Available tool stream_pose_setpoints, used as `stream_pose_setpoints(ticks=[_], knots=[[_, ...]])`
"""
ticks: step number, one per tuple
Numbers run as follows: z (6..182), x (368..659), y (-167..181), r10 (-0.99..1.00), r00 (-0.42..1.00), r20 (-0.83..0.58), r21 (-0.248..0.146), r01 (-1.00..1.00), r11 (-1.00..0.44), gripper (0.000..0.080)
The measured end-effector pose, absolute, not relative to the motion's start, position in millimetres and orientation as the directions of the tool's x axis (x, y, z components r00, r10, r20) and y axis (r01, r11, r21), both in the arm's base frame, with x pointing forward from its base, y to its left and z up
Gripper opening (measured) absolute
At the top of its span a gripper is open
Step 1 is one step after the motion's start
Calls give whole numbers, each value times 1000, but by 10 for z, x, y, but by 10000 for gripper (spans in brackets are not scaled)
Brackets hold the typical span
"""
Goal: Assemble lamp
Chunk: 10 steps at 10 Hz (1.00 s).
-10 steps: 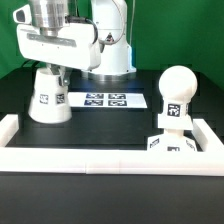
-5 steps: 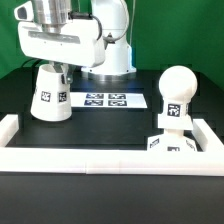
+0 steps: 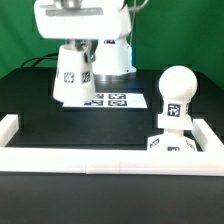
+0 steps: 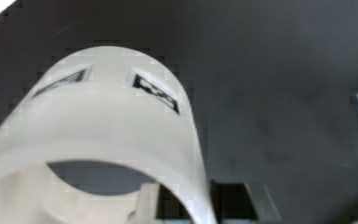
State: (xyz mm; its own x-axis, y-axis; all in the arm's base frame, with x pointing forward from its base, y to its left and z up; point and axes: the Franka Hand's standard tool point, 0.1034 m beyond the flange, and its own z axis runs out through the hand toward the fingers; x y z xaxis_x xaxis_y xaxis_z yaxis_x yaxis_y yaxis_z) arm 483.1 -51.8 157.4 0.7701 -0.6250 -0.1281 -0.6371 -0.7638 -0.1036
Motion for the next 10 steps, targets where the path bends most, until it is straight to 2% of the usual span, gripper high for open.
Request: stream_pose_setpoints(ticks=[1,6,7,8,10], knots=[[1711,4941,-491,-622,774,-115,-124,-632,-765,44],[1570,4942,-491,-620,778,-97,-107,-628,-771,45],[1654,4999,-373,-611,783,-121,-120,-622,-774,45],[1819,5162,-284,-619,778,-109,-137,-629,-766,45],[2147,5428,-51,-650,749,-132,-147,-663,-734,45]])
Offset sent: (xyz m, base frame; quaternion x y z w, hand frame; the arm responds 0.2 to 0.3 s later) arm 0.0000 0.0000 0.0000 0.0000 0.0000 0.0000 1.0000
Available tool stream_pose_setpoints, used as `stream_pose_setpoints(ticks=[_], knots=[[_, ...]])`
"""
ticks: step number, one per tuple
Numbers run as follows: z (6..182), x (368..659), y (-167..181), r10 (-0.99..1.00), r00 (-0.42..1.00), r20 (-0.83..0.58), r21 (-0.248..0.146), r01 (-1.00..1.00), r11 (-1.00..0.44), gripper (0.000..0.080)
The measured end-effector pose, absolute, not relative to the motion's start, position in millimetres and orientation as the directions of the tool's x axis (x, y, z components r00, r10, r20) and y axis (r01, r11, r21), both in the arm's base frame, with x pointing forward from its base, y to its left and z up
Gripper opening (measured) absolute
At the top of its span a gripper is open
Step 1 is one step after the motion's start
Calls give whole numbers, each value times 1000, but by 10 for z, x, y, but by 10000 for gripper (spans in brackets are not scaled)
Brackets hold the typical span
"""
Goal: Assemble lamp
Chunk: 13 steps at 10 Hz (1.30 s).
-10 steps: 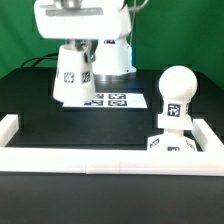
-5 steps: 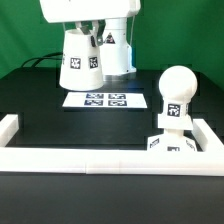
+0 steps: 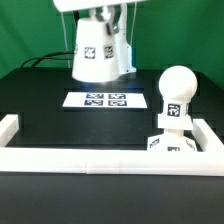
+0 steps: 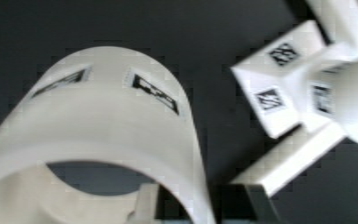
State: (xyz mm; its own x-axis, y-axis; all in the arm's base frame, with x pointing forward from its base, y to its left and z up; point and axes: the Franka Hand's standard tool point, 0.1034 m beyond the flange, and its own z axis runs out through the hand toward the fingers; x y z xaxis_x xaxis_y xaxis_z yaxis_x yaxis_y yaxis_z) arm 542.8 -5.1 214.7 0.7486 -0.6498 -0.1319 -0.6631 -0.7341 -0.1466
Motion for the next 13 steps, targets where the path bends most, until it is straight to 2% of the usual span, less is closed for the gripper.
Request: stream_pose_setpoints(ticks=[1,2,4,7,11,13], knots=[[2375,5576,107,-677,719,-157,-145,-695,-705,45],[2502,5729,263,-689,711,-142,-156,-704,-693,45],[2420,5716,297,-684,716,-140,-149,-699,-700,45],[2391,5725,320,-682,719,-133,-151,-695,-703,45],[2516,6174,655,-705,703,-96,-164,-710,-685,45],[2440,6277,830,-710,699,-89,-160,-713,-682,45]])
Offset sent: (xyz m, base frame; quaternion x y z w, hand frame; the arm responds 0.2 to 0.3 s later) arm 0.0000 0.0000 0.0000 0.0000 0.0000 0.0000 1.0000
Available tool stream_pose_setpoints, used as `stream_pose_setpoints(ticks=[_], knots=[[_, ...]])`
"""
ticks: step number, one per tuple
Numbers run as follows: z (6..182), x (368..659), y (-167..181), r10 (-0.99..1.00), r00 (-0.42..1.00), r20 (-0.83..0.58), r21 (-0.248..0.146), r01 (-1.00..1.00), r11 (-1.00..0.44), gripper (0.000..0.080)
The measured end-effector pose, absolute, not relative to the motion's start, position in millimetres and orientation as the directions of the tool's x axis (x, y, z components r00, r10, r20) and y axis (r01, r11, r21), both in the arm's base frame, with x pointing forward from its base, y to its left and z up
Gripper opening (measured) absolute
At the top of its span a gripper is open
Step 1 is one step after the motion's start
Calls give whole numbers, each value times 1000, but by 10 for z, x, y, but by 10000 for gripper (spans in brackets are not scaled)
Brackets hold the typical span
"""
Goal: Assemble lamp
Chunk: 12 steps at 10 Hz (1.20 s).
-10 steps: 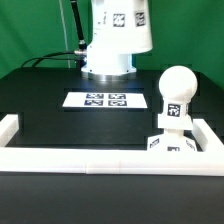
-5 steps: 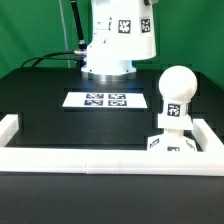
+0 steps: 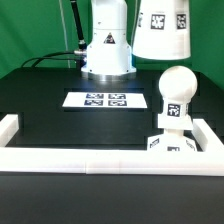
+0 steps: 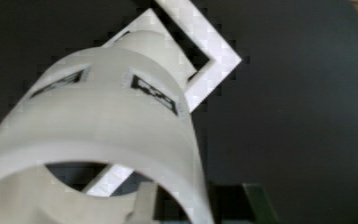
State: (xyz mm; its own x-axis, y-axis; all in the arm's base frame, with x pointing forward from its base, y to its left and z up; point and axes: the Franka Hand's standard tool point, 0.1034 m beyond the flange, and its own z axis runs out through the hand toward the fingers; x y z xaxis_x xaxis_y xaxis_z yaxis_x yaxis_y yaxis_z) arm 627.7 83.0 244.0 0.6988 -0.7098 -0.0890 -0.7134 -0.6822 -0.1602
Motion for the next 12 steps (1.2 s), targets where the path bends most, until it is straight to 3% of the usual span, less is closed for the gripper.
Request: stream_pose_setpoints(ticks=[7,9,10,11,12], knots=[[1997,6241,1017,-697,712,-91,-115,-702,-702,45],[1954,6239,985,-682,726,-90,-111,-688,-717,45],[1952,6237,987,-683,725,-90,-111,-689,-716,123],[1951,6237,985,-683,724,-90,-110,-689,-716,123],[1950,6237,984,-683,724,-90,-110,-689,-716,258]])
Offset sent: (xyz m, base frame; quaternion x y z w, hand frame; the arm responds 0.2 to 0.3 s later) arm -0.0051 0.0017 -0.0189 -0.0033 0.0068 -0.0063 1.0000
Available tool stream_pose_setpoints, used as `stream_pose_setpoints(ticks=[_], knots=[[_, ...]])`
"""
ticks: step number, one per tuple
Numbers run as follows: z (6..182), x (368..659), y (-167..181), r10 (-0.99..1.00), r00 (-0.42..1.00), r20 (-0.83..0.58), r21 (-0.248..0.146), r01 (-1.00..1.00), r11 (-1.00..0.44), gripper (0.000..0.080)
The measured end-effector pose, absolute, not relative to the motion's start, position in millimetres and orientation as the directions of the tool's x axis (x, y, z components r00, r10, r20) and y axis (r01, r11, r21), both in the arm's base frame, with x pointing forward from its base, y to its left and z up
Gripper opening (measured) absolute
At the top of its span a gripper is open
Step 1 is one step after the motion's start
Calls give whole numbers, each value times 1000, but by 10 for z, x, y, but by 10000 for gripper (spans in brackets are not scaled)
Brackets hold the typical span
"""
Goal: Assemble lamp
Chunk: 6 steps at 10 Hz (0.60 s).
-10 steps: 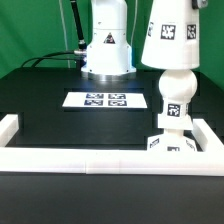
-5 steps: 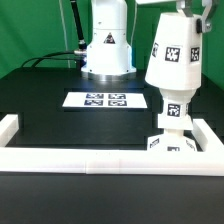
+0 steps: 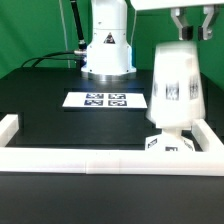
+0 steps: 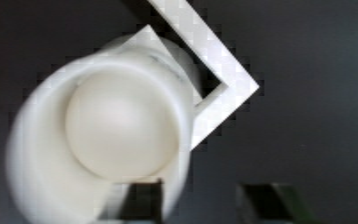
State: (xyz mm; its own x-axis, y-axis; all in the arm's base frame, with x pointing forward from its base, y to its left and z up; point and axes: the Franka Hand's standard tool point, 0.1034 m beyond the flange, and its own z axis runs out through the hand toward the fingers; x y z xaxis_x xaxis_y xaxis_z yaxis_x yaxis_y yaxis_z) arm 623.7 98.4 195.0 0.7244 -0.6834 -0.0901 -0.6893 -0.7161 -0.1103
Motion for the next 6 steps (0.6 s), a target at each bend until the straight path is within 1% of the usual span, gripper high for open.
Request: stream_pose_setpoints(ticks=[1,2,3,4,5,6], knots=[[1949,6237,984,-683,724,-90,-110,-689,-716,258],[1949,6237,984,-683,724,-90,-110,-689,-716,460],[1949,6236,984,-683,724,-90,-110,-689,-716,594],[1949,6236,984,-683,724,-90,-110,-689,-716,594],[1949,6236,984,-683,724,-90,-110,-689,-716,677],[1949,6236,984,-683,724,-90,-110,-689,-716,693]])
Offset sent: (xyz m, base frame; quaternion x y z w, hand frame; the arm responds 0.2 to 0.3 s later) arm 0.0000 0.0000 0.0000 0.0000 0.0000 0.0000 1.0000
